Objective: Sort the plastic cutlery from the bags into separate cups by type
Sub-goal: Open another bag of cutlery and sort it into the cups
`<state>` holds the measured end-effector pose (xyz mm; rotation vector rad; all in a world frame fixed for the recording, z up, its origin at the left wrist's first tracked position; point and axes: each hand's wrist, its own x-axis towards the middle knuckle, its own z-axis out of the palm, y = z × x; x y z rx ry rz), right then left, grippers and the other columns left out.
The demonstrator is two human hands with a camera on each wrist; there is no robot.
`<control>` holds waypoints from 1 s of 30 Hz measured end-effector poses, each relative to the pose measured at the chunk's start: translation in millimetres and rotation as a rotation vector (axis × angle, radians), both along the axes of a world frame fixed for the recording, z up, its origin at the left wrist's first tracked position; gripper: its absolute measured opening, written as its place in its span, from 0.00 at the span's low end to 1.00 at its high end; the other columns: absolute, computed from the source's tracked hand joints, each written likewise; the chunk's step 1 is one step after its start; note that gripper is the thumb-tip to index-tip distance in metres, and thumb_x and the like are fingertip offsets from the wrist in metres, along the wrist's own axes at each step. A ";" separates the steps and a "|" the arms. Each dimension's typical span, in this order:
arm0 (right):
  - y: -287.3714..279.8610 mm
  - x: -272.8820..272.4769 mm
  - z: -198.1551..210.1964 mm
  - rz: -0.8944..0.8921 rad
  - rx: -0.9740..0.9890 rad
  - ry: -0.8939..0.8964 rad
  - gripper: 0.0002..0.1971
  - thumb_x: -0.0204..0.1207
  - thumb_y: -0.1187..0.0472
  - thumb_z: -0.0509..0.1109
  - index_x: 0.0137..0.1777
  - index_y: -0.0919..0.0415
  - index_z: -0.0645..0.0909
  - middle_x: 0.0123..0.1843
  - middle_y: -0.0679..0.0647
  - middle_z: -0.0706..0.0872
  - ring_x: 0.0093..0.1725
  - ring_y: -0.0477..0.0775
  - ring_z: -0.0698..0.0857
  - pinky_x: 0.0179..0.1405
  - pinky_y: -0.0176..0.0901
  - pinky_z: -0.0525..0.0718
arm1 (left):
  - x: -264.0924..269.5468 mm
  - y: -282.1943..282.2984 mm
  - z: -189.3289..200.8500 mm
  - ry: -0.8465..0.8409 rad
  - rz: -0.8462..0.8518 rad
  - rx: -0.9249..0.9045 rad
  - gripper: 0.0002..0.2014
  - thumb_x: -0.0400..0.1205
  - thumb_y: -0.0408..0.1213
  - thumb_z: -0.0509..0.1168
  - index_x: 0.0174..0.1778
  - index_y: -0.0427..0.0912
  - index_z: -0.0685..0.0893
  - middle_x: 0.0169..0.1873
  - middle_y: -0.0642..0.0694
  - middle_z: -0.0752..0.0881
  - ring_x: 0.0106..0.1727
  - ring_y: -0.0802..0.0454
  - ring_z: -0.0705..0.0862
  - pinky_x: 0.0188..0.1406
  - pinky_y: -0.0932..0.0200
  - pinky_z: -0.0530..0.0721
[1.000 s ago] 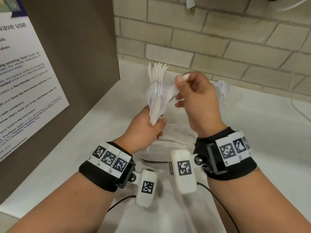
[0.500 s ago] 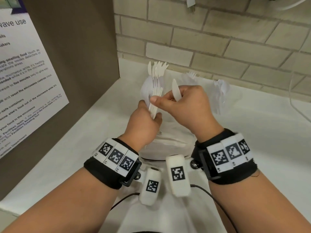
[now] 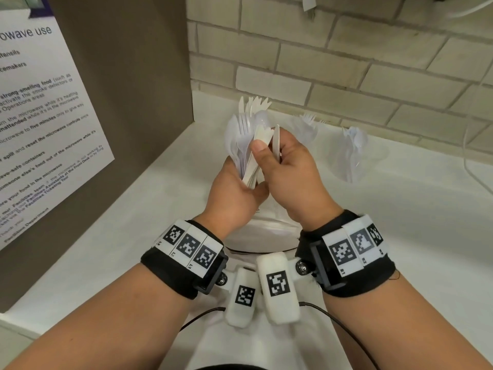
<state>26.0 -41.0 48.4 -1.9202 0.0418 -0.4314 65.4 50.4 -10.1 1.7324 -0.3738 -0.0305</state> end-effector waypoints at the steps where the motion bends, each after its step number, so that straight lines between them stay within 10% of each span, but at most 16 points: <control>1: -1.0 -0.7 -0.4 0.030 0.061 0.011 0.07 0.84 0.63 0.63 0.48 0.52 0.79 0.34 0.40 0.84 0.34 0.38 0.82 0.36 0.33 0.80 | -0.2 -0.1 -1.2 0.004 -0.016 -0.020 0.23 0.74 0.35 0.74 0.62 0.50 0.75 0.50 0.55 0.86 0.53 0.59 0.85 0.52 0.61 0.84; 12: -3.9 -8.5 3.8 0.114 0.485 0.038 0.08 0.88 0.61 0.54 0.50 0.59 0.73 0.34 0.56 0.85 0.29 0.48 0.72 0.20 0.32 0.71 | -2.4 7.1 -2.8 0.020 -0.342 -0.237 0.11 0.71 0.27 0.65 0.44 0.47 0.78 0.29 0.57 0.85 0.31 0.58 0.81 0.30 0.56 0.77; 19: -14.0 -5.9 3.6 0.128 0.620 0.049 0.11 0.89 0.58 0.52 0.52 0.58 0.75 0.31 0.52 0.81 0.26 0.53 0.64 0.17 0.37 0.70 | 1.2 13.0 -7.8 0.348 -0.503 -0.497 0.31 0.70 0.57 0.74 0.59 0.35 0.79 0.39 0.37 0.78 0.28 0.53 0.77 0.28 0.57 0.77; 26: -29.4 -0.5 5.6 0.040 0.555 -0.004 0.12 0.88 0.59 0.53 0.50 0.58 0.78 0.28 0.50 0.82 0.30 0.50 0.73 0.25 0.40 0.69 | 11.4 17.2 -13.2 0.585 -0.457 -0.585 0.08 0.78 0.42 0.69 0.40 0.43 0.79 0.26 0.48 0.76 0.26 0.54 0.77 0.31 0.59 0.80; 30: -53.4 12.2 21.0 0.009 0.616 -0.071 0.12 0.89 0.57 0.51 0.50 0.57 0.75 0.29 0.50 0.82 0.34 0.51 0.82 0.39 0.49 0.81 | 18.0 28.1 -15.1 0.671 -0.607 -0.664 0.14 0.74 0.44 0.74 0.32 0.46 0.74 0.20 0.51 0.72 0.20 0.56 0.71 0.25 0.61 0.76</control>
